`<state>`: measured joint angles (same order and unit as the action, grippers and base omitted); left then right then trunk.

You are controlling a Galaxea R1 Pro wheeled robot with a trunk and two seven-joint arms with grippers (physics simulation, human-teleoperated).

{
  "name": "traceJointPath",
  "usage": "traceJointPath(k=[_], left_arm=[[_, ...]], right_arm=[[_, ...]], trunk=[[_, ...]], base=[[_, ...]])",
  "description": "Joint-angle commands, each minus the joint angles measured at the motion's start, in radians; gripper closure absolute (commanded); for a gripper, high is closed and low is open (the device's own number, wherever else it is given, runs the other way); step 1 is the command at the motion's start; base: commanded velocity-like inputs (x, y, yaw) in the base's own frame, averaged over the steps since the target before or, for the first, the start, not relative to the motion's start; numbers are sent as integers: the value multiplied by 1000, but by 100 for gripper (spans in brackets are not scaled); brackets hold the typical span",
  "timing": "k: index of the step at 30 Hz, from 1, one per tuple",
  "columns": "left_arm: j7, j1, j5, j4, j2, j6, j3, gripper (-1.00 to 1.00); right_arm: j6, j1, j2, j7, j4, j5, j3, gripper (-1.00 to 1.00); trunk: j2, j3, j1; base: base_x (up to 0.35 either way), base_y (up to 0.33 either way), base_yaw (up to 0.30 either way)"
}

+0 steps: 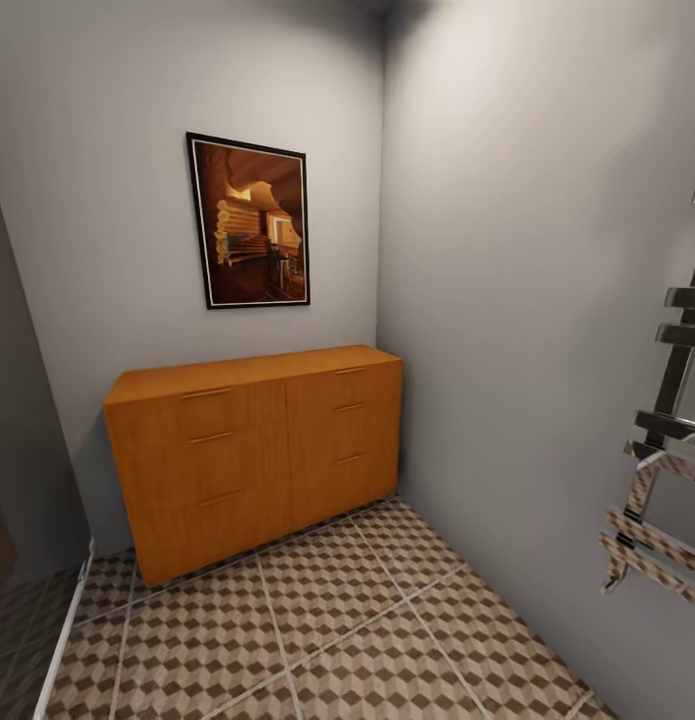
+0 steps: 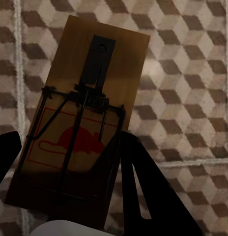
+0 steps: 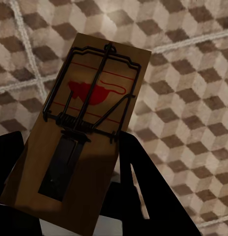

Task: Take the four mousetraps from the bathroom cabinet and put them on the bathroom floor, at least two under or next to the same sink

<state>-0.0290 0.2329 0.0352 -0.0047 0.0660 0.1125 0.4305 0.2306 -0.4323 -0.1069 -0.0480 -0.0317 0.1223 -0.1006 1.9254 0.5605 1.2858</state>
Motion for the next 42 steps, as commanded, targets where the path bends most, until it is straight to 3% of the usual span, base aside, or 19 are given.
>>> traceJointPath(k=[1, 8, 28, 32, 37, 42], left_arm=[[-5, 1, 4, 2, 0, 4, 3, 100], [-4, -1, 5, 2, 1, 3, 3, 100], [-3, -3, 6, 2, 1, 7, 4, 100], [-3, -2, 30, 2, 2, 10, 4, 100], [-3, -2, 129, 1, 2, 71, 3, 100], [-3, -3, 137, 1, 2, 78, 2, 100]], right_arm=[[3, -1, 1, -3, -1, 7, -7, 100], [4, 0, 14, -4, -2, 7, -8, 100], [15, 0, 10, -3, -2, 7, -9, 100], [16, 0, 9, -2, -2, 7, -10, 100], [28, 0, 6, -4, -2, 30, -10, 100], [29, 1, 3, -7, -2, 36, -10, 100]], trunk=[[1, 1, 0], [1, 1, 0], [1, 1, 0], [1, 1, 0], [1, 1, 0], [1, 1, 0]], base=[[0, 0, 236], [0, 0, 266], [0, 0, 281], [0, 0, 277], [0, 0, 108], [0, 0, 212]])
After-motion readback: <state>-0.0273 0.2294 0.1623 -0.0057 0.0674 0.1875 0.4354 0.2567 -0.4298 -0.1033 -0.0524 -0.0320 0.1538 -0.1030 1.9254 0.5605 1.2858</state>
